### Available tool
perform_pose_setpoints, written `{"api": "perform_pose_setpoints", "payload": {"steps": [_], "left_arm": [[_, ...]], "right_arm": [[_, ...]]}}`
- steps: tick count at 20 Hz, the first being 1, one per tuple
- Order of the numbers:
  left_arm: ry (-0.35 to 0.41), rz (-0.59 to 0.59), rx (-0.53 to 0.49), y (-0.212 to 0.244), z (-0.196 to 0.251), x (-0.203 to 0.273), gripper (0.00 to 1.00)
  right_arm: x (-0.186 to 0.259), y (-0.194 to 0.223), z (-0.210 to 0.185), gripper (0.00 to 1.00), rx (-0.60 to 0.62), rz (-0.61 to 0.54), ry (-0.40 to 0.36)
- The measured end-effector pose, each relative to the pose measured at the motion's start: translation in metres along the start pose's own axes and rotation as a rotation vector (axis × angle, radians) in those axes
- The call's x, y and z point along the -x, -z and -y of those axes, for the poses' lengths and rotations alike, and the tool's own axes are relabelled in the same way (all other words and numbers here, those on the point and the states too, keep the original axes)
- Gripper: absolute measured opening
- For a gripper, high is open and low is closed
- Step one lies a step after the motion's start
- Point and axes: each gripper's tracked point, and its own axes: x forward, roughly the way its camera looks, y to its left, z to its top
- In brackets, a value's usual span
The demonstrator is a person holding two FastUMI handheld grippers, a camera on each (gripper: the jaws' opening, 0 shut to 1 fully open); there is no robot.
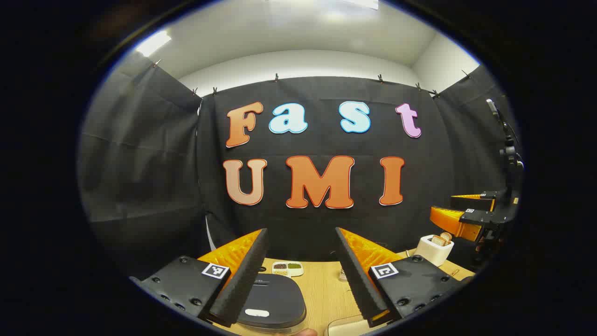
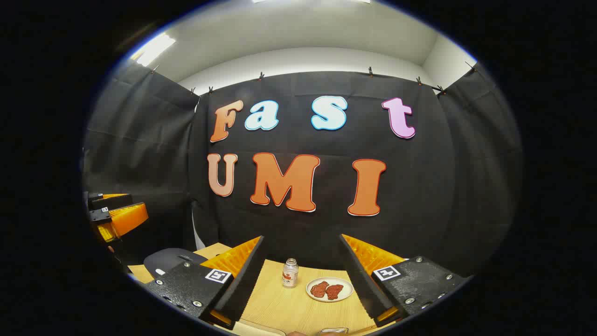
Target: Close the left gripper, press the button to open the rice cooker; take a wooden spoon from the chopstick holder with the right hand, scoop a spoonful of rice and pour it into the rice cooker, then put the wooden spoon back into the chopstick holder.
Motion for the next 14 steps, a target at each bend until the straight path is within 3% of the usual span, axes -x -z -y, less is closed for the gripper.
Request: {"api": "perform_pose_setpoints", "payload": {"steps": [14], "left_arm": [[0.012, 0.045, -0.003, -0.004, 0.002, -0.006, 0.93]], "right_arm": [[-0.002, -0.005, 0.023, 0.95, -0.016, 0.015, 0.061]]}}
